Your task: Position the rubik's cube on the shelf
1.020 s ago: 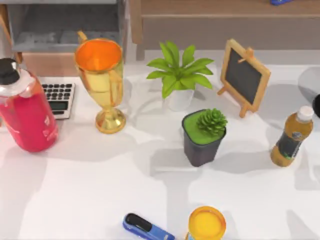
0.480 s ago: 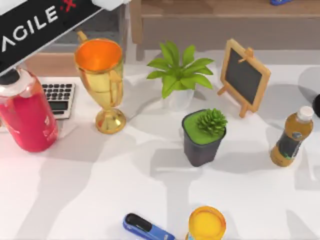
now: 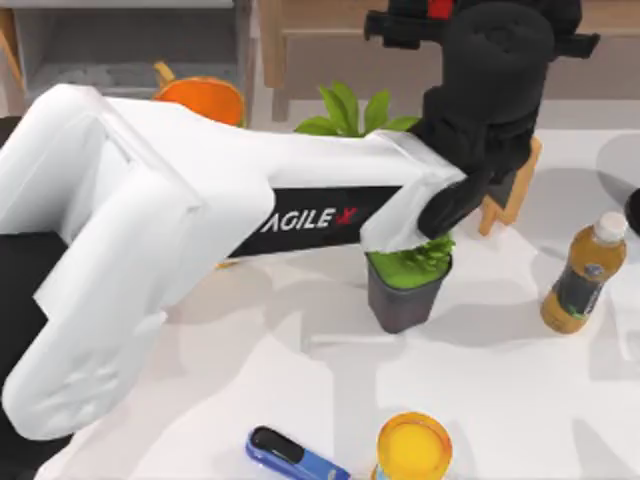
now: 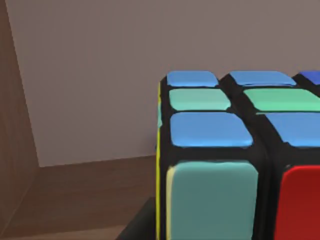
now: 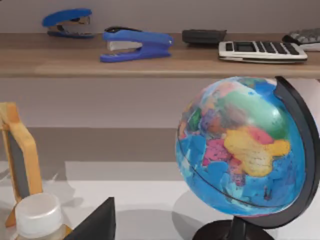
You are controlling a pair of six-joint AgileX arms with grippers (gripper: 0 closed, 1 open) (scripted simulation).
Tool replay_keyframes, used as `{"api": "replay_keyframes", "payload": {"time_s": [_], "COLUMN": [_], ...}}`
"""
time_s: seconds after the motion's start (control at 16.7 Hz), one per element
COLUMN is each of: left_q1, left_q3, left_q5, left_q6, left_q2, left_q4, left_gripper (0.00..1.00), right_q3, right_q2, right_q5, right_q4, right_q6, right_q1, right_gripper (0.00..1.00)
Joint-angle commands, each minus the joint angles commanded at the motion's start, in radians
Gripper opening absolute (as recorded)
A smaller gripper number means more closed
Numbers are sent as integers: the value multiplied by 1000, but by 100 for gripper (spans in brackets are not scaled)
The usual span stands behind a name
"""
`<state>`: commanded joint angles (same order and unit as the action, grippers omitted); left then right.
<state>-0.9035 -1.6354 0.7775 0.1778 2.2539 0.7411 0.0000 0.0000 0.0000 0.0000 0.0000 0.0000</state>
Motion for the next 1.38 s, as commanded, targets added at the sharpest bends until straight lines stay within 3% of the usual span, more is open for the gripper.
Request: {"api": "replay_keyframes", "payload": {"time_s": [0.24,0.66,0.9,1.14,1.38], "left_q1": [24,15,-4,19,54], "left_q3": [75,63,-88,-290,-354], "left_q5": [55,48,24,58,23], "left_q6": [-102,-91,-21,5,-24], "left_q2": [75,85,181,231,267], "left_q4": [116,105,47,33,-54], "left_gripper": [0,0,0,0,0], "right_q3": [0,0,0,0,0], "right_q2": [0,0,0,0,0], "right_q5": [0,0,0,0,0], "right_q4": [0,0,0,0,0], "right_q6": [0,0,0,0,0], "right_q1": [0,0,0,0,0], "right_gripper": [100,100,100,100,100]}}
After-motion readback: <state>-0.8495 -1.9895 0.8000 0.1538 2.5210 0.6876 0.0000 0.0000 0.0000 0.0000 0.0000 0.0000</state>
